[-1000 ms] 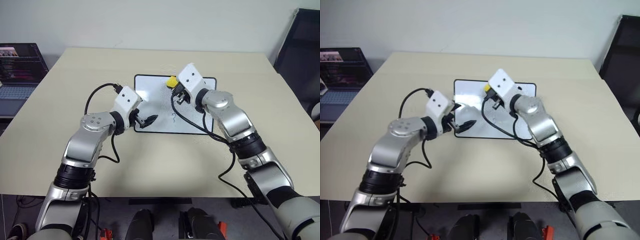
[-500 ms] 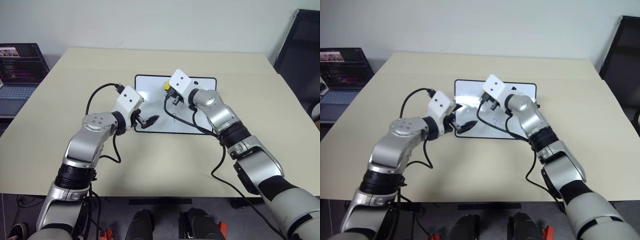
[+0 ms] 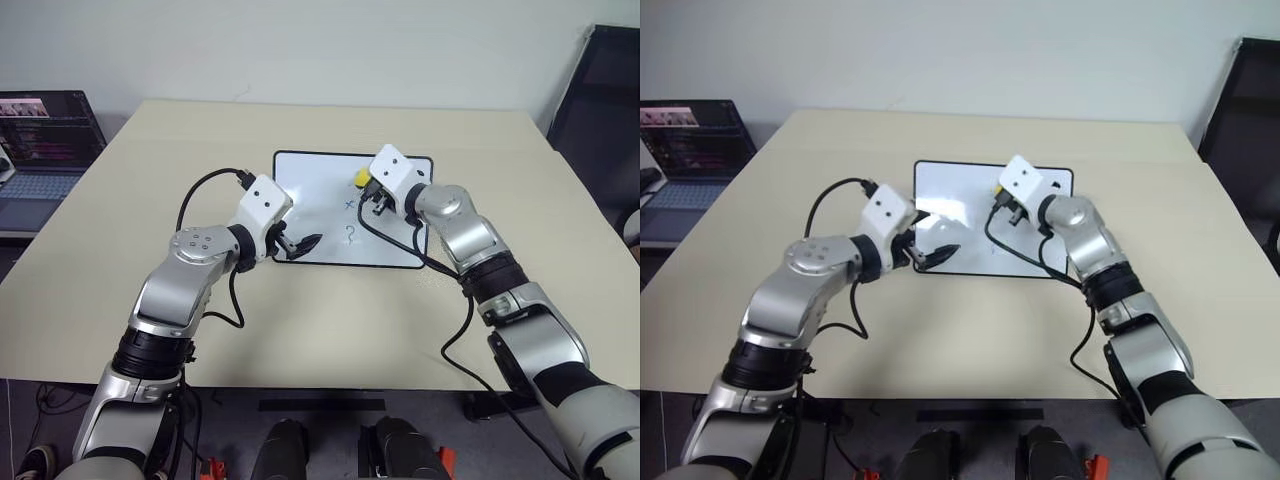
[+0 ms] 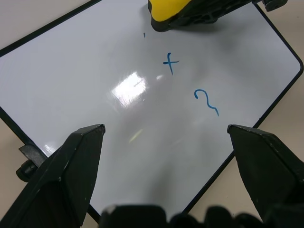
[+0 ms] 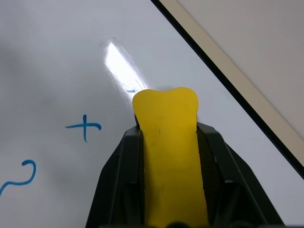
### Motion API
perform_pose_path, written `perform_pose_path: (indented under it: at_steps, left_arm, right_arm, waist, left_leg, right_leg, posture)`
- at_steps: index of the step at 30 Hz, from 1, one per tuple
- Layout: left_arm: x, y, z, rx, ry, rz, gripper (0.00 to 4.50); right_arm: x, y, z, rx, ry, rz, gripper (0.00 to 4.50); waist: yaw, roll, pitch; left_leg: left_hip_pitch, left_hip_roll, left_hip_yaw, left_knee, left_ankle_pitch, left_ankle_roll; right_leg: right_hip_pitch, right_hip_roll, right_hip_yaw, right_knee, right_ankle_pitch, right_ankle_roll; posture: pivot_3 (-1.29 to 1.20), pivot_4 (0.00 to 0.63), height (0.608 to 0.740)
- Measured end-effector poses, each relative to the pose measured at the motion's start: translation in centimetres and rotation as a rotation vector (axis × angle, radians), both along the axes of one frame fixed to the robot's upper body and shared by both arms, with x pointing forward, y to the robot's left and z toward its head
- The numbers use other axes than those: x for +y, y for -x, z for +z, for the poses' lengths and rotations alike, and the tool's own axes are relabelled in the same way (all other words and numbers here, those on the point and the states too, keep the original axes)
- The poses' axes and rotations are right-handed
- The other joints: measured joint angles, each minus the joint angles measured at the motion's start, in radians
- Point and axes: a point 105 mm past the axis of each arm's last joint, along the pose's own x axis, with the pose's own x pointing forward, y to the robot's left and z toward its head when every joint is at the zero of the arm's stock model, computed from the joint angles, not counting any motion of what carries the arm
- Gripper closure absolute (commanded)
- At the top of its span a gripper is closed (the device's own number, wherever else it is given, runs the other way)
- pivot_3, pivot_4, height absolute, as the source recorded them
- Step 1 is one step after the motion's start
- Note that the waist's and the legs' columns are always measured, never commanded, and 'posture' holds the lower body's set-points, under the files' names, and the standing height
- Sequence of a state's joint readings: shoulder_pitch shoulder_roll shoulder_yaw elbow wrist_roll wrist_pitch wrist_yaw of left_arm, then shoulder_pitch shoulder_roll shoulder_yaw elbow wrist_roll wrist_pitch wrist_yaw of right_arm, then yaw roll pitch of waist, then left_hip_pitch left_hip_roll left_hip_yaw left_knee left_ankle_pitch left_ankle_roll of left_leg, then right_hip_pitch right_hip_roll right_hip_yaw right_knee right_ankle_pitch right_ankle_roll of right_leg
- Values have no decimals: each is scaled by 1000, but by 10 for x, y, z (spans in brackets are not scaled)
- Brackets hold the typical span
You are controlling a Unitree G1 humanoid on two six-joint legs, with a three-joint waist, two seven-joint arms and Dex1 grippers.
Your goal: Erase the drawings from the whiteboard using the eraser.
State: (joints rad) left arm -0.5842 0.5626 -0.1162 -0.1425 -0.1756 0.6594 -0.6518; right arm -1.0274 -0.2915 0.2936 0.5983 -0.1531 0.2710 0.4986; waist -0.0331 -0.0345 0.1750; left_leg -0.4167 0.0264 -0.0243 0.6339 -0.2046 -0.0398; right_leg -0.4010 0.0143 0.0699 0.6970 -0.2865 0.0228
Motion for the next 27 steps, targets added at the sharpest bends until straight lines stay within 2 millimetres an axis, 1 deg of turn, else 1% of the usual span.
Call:
perform_pose_path:
  at_steps: [4, 8, 12, 14, 16, 22, 27]
  left_arm:
    - [-1, 0, 1, -7, 0, -10, 0]
    - [-1, 1, 1, -8, 0, -11, 0]
    - [0, 3, -4, 2, 1, -8, 0]
    - [1, 4, -8, 12, 1, 0, 0]
    - [2, 4, -9, 10, 1, 5, 0]
    - [1, 5, -8, 5, 0, 4, 0]
    - [1, 6, -9, 6, 0, 3, 0]
  right_arm:
    - [5, 0, 0, 2, -2, 7, 3396]
    - [25, -1, 2, 1, -6, 40, 3396]
    - [35, -1, 2, -1, -5, 65, 3396]
    - [44, 0, 2, -2, -1, 84, 3396]
    - [53, 1, -1, -1, -1, 101, 3396]
    - [70, 4, -3, -4, 10, 137, 3396]
    - [81, 3, 2, -25, 23, 146, 3396]
  waist:
    - [-2, 0, 0]
    - [-22, 0, 0]
    - [-35, 0, 0]
    - [-44, 0, 0]
    - [-48, 0, 0]
    - [-50, 0, 0]
    - [-50, 0, 0]
  left_leg:
    - [0, 0, 0, 0, 0, 0]
    - [0, 1, 0, 0, 0, 0]
    - [0, 2, 0, -1, 0, 0]
    - [0, 2, 0, -1, 0, 0]
    - [0, 2, 0, -1, 0, 0]
    - [0, 1, -1, -2, 0, 0]
    - [0, 1, -1, -4, 0, 0]
  right_leg:
    - [0, 0, 0, 0, 0, 0]
    - [-1, 0, 2, 0, 0, 0]
    - [-2, 0, 2, 1, 0, 0]
    - [-2, 0, 2, 1, 0, -1]
    - [-2, 0, 2, 1, 0, -1]
    - [-3, 0, 2, 1, 0, -1]
    - [-4, 0, 2, 1, 0, -1]
  posture:
    - [0, 150, 740]
    - [0, 150, 740]
    - [0, 150, 740]
    - [0, 150, 740]
    - [0, 150, 740]
    - [0, 150, 740]
    - [0, 150, 740]
